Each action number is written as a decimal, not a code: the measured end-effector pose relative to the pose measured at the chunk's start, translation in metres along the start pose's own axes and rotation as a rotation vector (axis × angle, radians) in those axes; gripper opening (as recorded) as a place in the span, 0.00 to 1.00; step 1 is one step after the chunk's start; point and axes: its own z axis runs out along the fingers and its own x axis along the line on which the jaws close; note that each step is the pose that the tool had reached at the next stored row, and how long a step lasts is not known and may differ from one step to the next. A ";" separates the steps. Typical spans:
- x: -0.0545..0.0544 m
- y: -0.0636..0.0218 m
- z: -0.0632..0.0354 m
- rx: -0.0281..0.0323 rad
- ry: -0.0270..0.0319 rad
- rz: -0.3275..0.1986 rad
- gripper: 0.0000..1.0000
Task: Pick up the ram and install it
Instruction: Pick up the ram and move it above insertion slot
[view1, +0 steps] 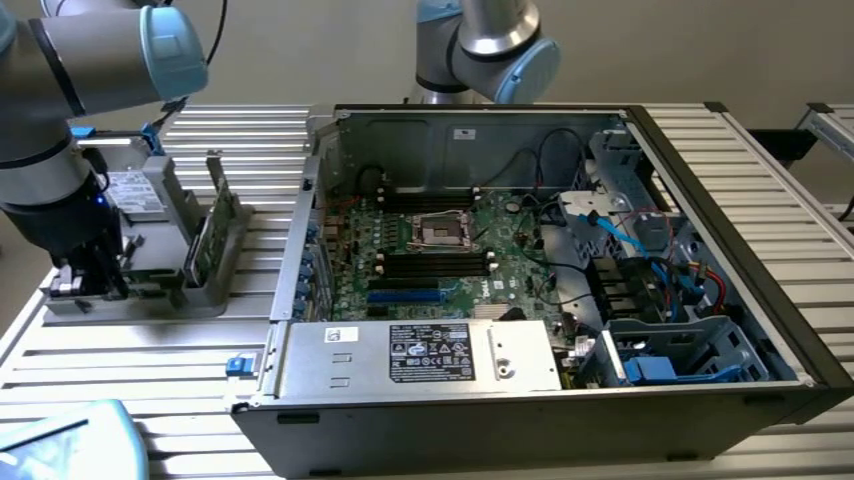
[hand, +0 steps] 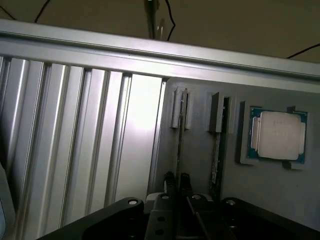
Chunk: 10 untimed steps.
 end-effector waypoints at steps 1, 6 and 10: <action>0.000 -0.0001 -0.0009 -0.0005 0.0002 0.000 0.14; 0.000 -0.0003 -0.0046 -0.0041 0.0027 0.000 0.14; 0.000 -0.0001 -0.0088 -0.0085 0.0053 0.001 0.14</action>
